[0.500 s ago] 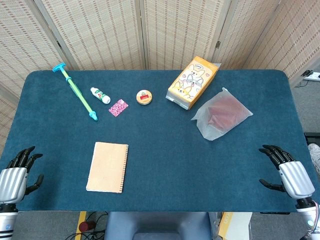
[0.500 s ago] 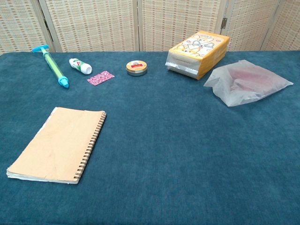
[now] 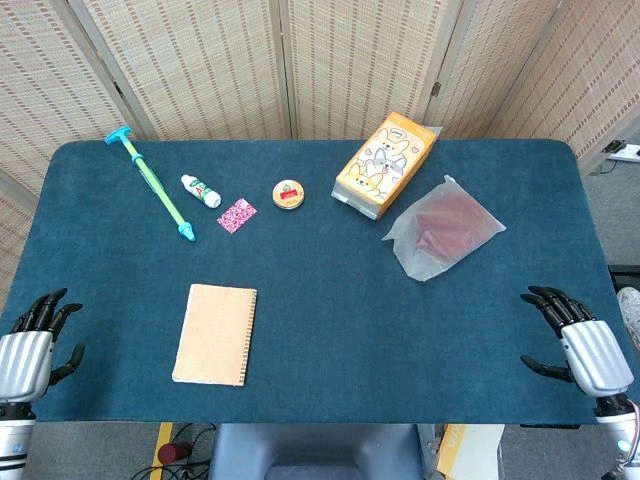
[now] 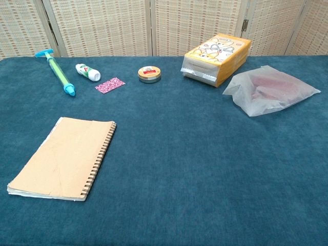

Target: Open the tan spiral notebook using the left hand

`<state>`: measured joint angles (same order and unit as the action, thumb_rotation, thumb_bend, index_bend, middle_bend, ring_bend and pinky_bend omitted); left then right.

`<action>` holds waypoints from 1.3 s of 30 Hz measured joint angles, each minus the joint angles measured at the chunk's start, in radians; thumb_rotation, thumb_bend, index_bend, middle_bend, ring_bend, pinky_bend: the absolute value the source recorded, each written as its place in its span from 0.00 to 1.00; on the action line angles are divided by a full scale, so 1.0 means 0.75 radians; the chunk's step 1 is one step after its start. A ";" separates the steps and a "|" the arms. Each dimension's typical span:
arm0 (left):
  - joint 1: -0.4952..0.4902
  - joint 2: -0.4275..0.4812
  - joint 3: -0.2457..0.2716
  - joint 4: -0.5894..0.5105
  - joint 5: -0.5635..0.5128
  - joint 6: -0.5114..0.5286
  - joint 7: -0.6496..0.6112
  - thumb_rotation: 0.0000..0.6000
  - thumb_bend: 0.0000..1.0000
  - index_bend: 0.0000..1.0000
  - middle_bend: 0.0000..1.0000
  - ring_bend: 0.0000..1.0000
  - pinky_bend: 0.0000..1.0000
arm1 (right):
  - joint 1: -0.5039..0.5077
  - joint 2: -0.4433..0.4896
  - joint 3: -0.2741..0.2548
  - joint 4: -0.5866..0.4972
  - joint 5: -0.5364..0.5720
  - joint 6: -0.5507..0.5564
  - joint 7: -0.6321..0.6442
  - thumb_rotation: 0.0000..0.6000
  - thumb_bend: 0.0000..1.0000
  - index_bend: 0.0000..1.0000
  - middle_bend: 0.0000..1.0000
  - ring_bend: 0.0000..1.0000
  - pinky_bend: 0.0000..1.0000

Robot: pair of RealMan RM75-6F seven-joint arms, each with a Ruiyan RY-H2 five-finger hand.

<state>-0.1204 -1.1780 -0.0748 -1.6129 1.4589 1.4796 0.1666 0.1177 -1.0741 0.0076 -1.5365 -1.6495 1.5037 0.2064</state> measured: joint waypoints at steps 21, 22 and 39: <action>-0.288 -0.274 0.065 0.890 0.338 -0.105 -0.668 1.00 0.19 0.30 0.16 0.12 0.27 | -0.026 0.043 0.006 -0.084 -0.030 0.077 -0.068 1.00 0.12 0.15 0.16 0.13 0.22; -0.301 -0.294 0.074 0.944 0.356 -0.101 -0.701 1.00 0.19 0.29 0.16 0.12 0.27 | -0.028 0.044 0.005 -0.088 -0.031 0.079 -0.073 1.00 0.12 0.15 0.16 0.13 0.22; -0.404 -0.656 0.237 1.718 0.497 0.022 -1.061 1.00 0.14 0.27 0.16 0.12 0.27 | -0.034 0.053 0.006 -0.167 -0.023 0.063 -0.169 1.00 0.12 0.15 0.16 0.13 0.22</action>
<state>-0.4236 -1.6697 0.1029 -0.3241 1.8318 1.4964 -0.6293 0.0925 -1.0344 0.0124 -1.6617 -1.6670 1.5507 0.0794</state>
